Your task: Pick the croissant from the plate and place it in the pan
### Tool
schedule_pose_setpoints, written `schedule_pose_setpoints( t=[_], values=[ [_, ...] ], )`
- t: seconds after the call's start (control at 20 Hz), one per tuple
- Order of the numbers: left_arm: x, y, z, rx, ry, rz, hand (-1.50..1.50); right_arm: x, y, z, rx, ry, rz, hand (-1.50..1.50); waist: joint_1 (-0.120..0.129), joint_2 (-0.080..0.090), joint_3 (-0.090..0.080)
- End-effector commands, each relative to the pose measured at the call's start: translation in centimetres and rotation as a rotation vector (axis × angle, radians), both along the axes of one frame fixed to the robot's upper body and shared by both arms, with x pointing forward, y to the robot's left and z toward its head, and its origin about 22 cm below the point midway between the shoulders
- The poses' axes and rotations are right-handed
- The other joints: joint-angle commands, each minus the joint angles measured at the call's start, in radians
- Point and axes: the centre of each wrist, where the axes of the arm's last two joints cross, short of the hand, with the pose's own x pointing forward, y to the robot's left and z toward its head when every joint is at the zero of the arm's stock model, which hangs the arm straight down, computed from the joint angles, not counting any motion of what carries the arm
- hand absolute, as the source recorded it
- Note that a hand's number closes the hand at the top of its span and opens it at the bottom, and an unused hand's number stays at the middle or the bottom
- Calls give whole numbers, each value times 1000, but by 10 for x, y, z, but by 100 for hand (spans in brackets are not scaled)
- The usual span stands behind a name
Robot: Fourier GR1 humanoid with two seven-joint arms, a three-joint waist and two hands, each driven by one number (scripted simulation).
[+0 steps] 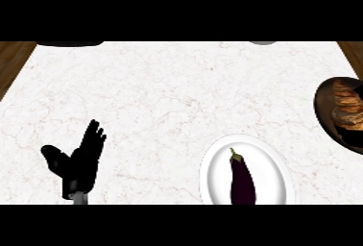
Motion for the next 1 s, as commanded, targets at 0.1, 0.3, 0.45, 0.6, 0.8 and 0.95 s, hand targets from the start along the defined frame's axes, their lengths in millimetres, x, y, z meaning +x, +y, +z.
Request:
schedule_pose_setpoints(
  t=[0.1, 0.3, 0.45, 0.6, 0.8, 0.95],
  values=[
    [7, -10, -4, -7, 9, -32, 0, 55, -53, -21, -20, -10, -65, 150, 18, 10, -2],
    [-3, 2, -5, -6, 20, -29, 0, 69, -76, -50, 35, 10, -58, 150, 25, 11, -1],
    [4, -1, -10, -14, 6, -37, 0, 82, -92, -48, 58, 5, -61, 150, 28, 14, -1],
    [14, -15, 5, -20, -2, -49, 0, 70, -102, -64, -118, 12, -230, 150, 51, 30, 2],
    [17, -24, 9, -8, -11, -71, 0, 80, -110, -65, 8, 264, -129, -150, 60, 29, 3],
    [8, -3, -3, -13, -3, -67, 0, 84, -105, -72, -5, 182, -112, -150, 66, 31, 3]
  ],
)
